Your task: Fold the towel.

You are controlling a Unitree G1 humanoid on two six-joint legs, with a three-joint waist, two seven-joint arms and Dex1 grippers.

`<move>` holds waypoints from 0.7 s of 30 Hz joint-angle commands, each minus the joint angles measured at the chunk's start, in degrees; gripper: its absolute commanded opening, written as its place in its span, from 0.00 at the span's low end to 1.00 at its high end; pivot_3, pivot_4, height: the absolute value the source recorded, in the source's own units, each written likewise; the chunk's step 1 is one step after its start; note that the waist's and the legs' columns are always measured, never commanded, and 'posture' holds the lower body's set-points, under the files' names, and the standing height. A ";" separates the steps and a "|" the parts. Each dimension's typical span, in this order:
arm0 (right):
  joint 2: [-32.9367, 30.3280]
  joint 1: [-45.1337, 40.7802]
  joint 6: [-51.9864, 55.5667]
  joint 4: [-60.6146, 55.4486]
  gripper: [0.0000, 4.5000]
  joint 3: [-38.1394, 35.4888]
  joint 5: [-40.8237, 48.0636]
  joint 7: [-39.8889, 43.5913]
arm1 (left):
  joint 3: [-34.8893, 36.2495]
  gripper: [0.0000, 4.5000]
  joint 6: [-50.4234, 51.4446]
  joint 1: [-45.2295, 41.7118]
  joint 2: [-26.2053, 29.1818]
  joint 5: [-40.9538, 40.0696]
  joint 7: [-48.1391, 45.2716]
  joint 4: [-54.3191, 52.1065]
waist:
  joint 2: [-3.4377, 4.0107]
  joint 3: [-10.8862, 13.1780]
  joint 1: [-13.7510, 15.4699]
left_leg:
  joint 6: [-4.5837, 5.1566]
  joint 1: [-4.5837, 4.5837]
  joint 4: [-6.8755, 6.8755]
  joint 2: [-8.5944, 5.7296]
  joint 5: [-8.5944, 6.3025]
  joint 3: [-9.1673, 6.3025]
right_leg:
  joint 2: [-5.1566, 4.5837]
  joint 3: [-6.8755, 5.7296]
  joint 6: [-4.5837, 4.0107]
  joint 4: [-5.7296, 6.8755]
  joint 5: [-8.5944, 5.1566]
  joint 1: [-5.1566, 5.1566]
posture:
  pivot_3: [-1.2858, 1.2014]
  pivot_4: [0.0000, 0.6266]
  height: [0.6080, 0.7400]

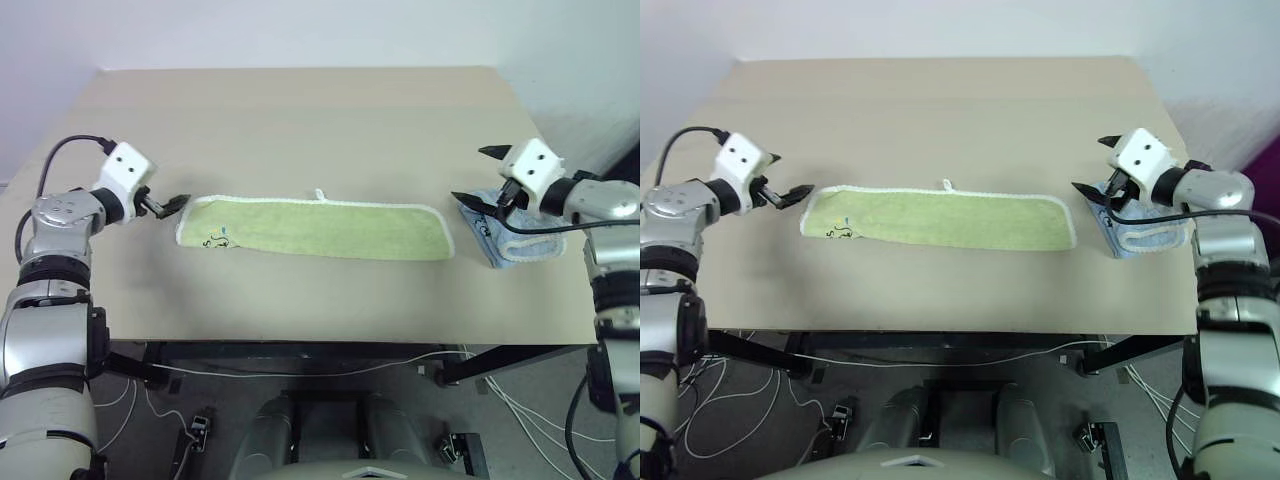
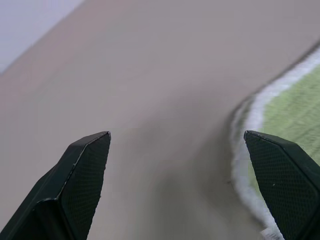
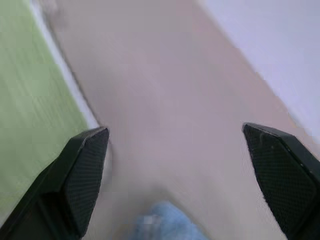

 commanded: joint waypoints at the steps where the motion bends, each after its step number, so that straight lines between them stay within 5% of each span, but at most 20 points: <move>1: 1.84 9.10 22.75 -24.27 1.00 -7.27 16.32 -4.90 | 4.78 1.00 -0.32 2.48 2.03 -4.83 0.04 -5.25 | -0.01 0.00 0.09 | 0.00 -0.03 -0.01 0.00 0.00 -0.03 | -0.01 -0.01 0.00 0.00 0.00 -0.01 | 0.52 0.24 1.00; 5: 9.24 16.93 47.28 -39.06 1.00 -15.17 39.52 -19.37 | 8.15 1.00 2.40 8.36 1.10 -11.94 -7.87 -15.60 | -0.11 -0.06 0.26 | 0.00 -0.03 0.03 0.05 0.00 -0.12 | -0.09 -0.04 -0.01 -0.03 0.00 0.05 | 0.52 0.24 1.00; 10: 18.34 22.04 61.21 -41.52 1.00 -21.04 59.91 -42.61 | 7.67 1.00 11.12 17.49 -0.28 -19.38 -17.20 -33.65 | -0.14 -0.10 0.43 | 0.00 -0.02 -0.02 0.02 -0.01 -0.12 | -0.17 -0.02 -0.02 -0.04 0.01 0.06 | 0.52 0.24 1.00; 21: 23.68 32.73 56.36 -40.21 1.00 -19.38 89.17 -74.57 | -0.12 1.00 22.57 28.57 -7.81 -23.43 -20.67 -57.92 | -0.12 -0.13 -0.03 | 0.01 0.06 -0.08 0.03 -0.01 -0.07 | -0.14 0.04 -0.01 -0.08 0.01 0.11 | 0.52 0.24 1.00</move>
